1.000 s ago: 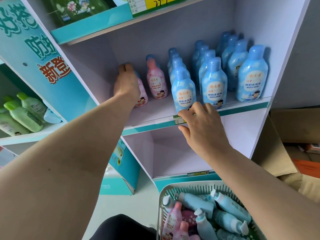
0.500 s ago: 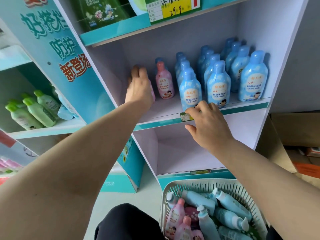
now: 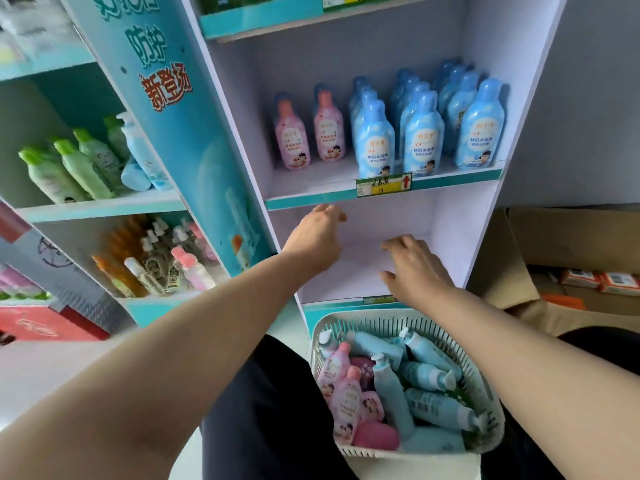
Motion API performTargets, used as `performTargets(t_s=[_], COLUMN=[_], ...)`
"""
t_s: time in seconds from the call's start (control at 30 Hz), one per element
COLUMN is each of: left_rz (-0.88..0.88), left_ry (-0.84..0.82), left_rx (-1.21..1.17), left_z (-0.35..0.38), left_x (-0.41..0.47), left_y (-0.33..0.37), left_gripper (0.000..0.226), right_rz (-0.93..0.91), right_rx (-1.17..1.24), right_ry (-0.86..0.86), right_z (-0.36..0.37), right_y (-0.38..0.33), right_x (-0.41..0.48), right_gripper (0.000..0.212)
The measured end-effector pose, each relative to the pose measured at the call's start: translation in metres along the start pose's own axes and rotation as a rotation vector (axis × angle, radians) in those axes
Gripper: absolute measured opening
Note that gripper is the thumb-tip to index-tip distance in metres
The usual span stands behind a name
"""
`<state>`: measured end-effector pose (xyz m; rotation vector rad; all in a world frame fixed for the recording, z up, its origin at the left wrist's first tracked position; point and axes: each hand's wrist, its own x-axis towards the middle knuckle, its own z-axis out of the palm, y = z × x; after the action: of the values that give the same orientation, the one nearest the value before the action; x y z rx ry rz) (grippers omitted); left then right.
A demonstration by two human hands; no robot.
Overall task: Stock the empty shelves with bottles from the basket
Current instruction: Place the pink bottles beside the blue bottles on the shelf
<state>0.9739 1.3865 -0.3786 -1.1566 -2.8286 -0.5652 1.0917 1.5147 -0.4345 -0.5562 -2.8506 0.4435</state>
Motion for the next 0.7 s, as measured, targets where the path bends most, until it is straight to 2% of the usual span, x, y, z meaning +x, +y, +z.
performTargets(t_s=[0.17, 0.23, 0.47, 0.7], left_rz=[0.006, -0.008, 0.008, 0.022], left_ry=[-0.349, -0.440, -0.654, -0.760], left_rx=[0.024, 0.036, 0.225, 0.291], left_z=[0.054, 0.078, 0.132, 0.146], left_x=[-0.023, -0.030, -0.038, -0.018], left_y=[-0.016, -0.026, -0.065, -0.089], left_gripper=[0.048, 0.048, 0.042, 0.037], right_rz=[0.097, 0.118, 0.169, 0.185], right_rx=[-0.009, -0.015, 0.025, 0.166], right_ry=[-0.128, -0.191, -0.434, -0.704], right_z=[0.031, 0.047, 0.108, 0.185], right_y=[0.029, 0.042, 0.056, 0.032], right_x=[-0.017, -0.021, -0.027, -0.036], right_gripper=[0.045, 0.043, 0.037, 0.028])
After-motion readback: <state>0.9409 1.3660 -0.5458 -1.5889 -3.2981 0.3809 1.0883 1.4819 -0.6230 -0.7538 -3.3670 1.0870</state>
